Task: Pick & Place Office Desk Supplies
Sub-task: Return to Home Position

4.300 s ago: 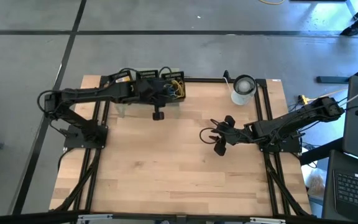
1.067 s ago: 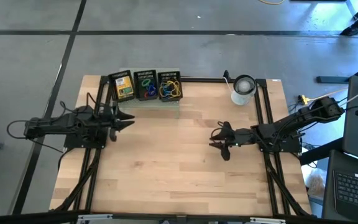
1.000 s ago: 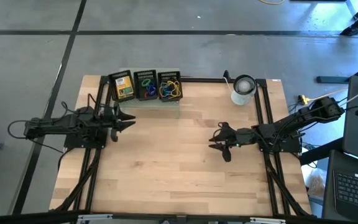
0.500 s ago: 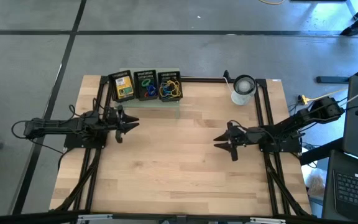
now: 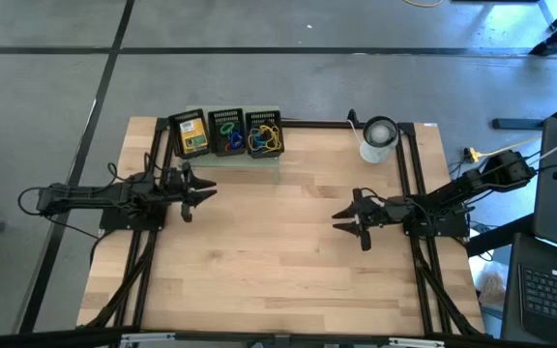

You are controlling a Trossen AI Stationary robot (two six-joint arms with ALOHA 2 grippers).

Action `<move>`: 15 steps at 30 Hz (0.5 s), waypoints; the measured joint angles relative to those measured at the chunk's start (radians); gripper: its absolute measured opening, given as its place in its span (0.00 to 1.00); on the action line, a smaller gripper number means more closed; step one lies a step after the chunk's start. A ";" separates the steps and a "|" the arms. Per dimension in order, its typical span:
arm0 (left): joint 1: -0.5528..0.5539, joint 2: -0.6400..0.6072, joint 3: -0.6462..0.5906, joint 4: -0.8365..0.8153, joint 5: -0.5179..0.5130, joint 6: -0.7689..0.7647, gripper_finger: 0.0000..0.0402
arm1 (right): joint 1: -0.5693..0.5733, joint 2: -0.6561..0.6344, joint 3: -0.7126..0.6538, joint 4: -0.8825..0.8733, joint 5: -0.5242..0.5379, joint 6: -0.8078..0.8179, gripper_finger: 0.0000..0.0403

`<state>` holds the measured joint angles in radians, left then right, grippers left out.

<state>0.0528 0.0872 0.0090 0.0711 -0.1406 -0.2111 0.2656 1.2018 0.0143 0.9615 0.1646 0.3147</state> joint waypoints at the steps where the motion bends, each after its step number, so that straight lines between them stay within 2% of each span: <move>1: 0.000 0.000 0.000 0.000 0.000 0.009 0.29 | 0.000 0.000 0.000 0.000 0.000 -0.012 0.36; 15: 0.000 0.000 0.000 0.000 0.002 0.015 0.29 | 0.000 0.000 0.000 -0.004 0.000 -0.011 0.36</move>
<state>0.0528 0.0872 0.0090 0.0711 -0.1387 -0.1959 0.2657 1.2018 0.0143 0.9573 0.1650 0.3042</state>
